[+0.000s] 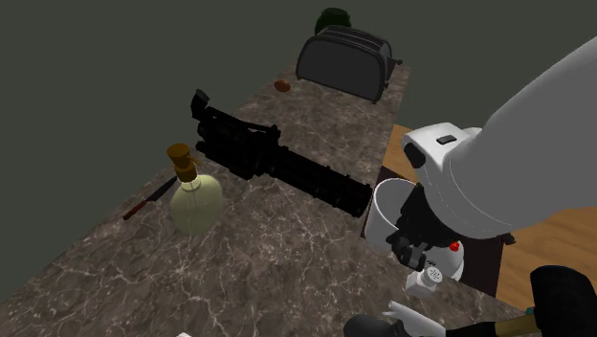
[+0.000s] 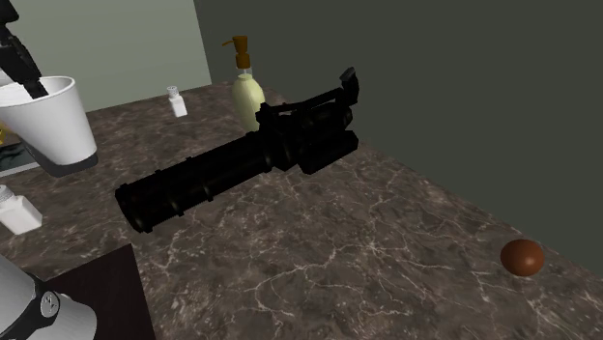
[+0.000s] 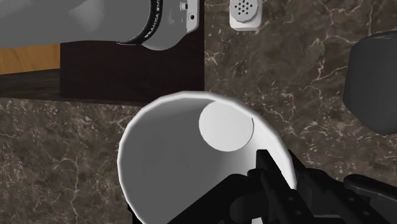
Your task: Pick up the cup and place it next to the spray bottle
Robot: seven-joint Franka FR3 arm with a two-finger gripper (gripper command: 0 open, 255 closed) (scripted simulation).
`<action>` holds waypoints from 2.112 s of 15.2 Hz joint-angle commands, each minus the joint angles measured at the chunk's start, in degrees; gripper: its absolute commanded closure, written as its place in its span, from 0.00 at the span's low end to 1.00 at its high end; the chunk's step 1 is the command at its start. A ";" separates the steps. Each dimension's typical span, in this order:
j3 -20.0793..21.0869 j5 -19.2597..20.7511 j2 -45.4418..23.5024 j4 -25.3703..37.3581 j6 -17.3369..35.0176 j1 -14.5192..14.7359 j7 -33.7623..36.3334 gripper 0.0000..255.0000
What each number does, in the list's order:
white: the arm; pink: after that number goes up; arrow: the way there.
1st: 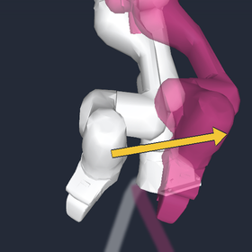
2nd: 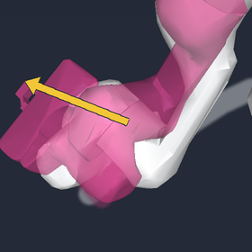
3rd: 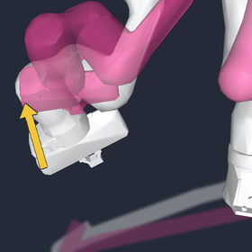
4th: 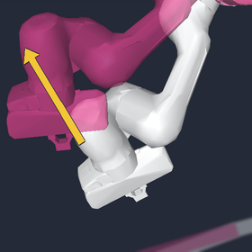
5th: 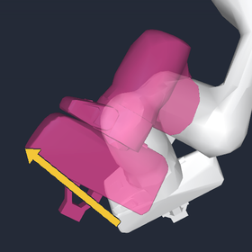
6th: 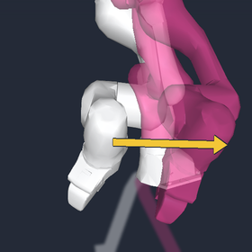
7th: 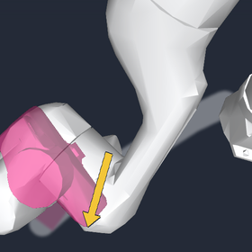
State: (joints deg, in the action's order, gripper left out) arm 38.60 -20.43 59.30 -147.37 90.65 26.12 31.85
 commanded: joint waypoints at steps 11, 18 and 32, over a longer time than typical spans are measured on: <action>5.01 -4.52 -0.18 -8.14 8.27 1.67 0.75 1.00; 8.75 -7.59 -1.77 -12.09 13.80 2.24 1.26 1.00; 10.32 -8.82 -2.68 -13.43 16.05 2.34 1.45 0.00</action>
State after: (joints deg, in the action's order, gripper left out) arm 48.92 -29.25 56.62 -160.80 106.70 28.46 33.31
